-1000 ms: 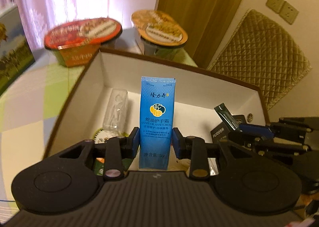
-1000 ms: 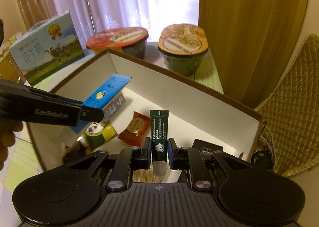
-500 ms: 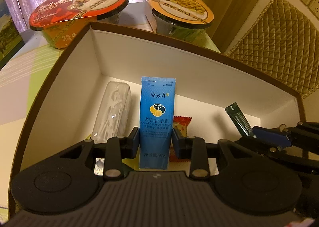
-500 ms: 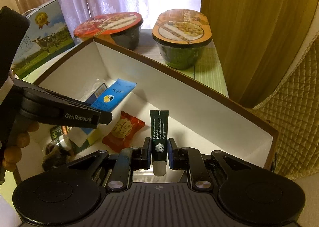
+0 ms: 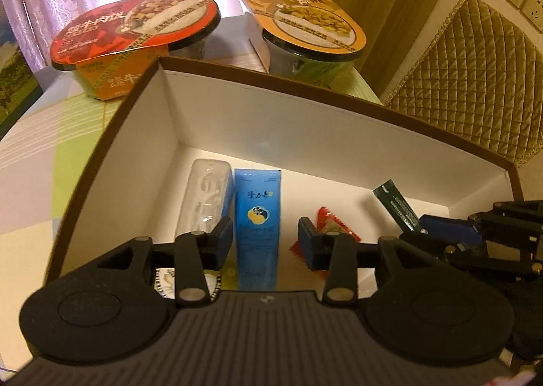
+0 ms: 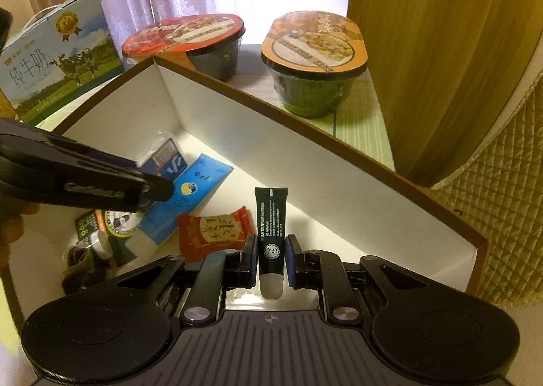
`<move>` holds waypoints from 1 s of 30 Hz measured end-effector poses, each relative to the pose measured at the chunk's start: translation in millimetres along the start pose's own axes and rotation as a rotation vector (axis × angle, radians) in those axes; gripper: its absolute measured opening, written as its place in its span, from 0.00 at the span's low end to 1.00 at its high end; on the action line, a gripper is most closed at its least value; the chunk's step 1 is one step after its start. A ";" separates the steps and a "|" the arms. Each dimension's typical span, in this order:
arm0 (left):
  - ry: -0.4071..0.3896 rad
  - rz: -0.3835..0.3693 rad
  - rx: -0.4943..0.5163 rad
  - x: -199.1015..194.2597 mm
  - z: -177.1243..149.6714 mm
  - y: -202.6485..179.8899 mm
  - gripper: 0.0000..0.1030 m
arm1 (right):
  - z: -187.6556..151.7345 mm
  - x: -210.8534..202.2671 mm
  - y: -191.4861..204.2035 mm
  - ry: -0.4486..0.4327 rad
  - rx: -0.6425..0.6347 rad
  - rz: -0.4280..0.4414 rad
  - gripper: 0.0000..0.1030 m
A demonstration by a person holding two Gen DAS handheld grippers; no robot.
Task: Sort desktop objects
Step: 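Lower both tubes into the brown box and open both grippers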
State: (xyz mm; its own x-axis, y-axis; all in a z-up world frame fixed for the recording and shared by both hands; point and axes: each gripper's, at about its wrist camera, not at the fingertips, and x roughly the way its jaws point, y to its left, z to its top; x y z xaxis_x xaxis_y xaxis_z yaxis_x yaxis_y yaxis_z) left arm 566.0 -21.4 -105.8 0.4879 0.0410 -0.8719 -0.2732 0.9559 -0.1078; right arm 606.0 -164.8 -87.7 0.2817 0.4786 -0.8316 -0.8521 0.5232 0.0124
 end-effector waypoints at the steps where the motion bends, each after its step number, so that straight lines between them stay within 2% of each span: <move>1: 0.001 0.001 -0.002 -1.7 -0.7 1.6 0.39 | 0.5 0.4 0.0 -0.012 -0.001 -0.007 0.13; 3: -0.002 0.003 -0.007 -5.4 -1.7 4.9 0.46 | 0.7 0.4 -0.3 -0.028 -0.008 -0.011 0.14; 4: -0.007 0.006 -0.005 -7.5 -1.5 5.9 0.48 | 0.6 0.0 -0.6 -0.036 -0.010 -0.017 0.21; 5: -0.011 0.013 0.000 -9.7 -2.0 6.3 0.48 | -0.1 -1.1 -0.9 -0.041 -0.011 -0.021 0.37; 7: -0.018 0.026 0.012 -14.2 -2.7 6.8 0.50 | -2.9 -7.6 -0.9 -0.060 -0.012 -0.018 0.56; 9: -0.026 0.031 0.017 -19.6 -4.0 8.2 0.52 | -5.9 -15.8 -0.4 -0.076 -0.016 -0.010 0.58; 10: -0.028 0.032 0.017 -22.9 -4.9 9.3 0.58 | -8.0 -20.0 0.1 -0.076 -0.016 -0.007 0.61; 12: -0.042 0.032 0.020 -30.4 -8.1 10.6 0.65 | -12.8 -27.7 1.2 -0.078 -0.007 -0.002 0.73; 14: -0.052 0.034 0.025 -37.9 -11.6 11.4 0.65 | -17.9 -36.2 3.3 -0.091 0.003 -0.001 0.86; 17: -0.060 0.036 0.035 -48.9 -16.8 11.3 0.66 | -26.0 -51.0 6.8 -0.112 0.025 0.002 0.95; 20: -0.081 0.037 0.055 -62.2 -24.1 9.2 0.74 | -33.5 -67.0 10.3 -0.134 0.061 0.006 0.98; 26: -0.134 0.046 0.105 -90.3 -40.2 1.3 0.76 | -48.8 -96.1 15.6 -0.173 0.126 -0.014 0.98; 28: -0.154 0.053 0.123 -100.1 -46.9 -1.7 0.83 | -54.6 -105.3 18.3 -0.180 0.141 -0.022 0.98; 30: -0.177 0.056 0.135 -110.3 -53.6 -3.2 0.85 | -59.5 -112.6 21.2 -0.182 0.150 -0.034 0.98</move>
State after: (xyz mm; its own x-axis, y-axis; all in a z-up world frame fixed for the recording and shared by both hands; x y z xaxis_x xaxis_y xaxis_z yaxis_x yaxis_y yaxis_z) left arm 468.6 -44.5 -34.9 0.6166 0.1339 -0.7758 -0.1959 0.9805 0.0135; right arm 530.0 -249.6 -26.9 0.3957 0.5709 -0.7193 -0.7693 0.6338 0.0799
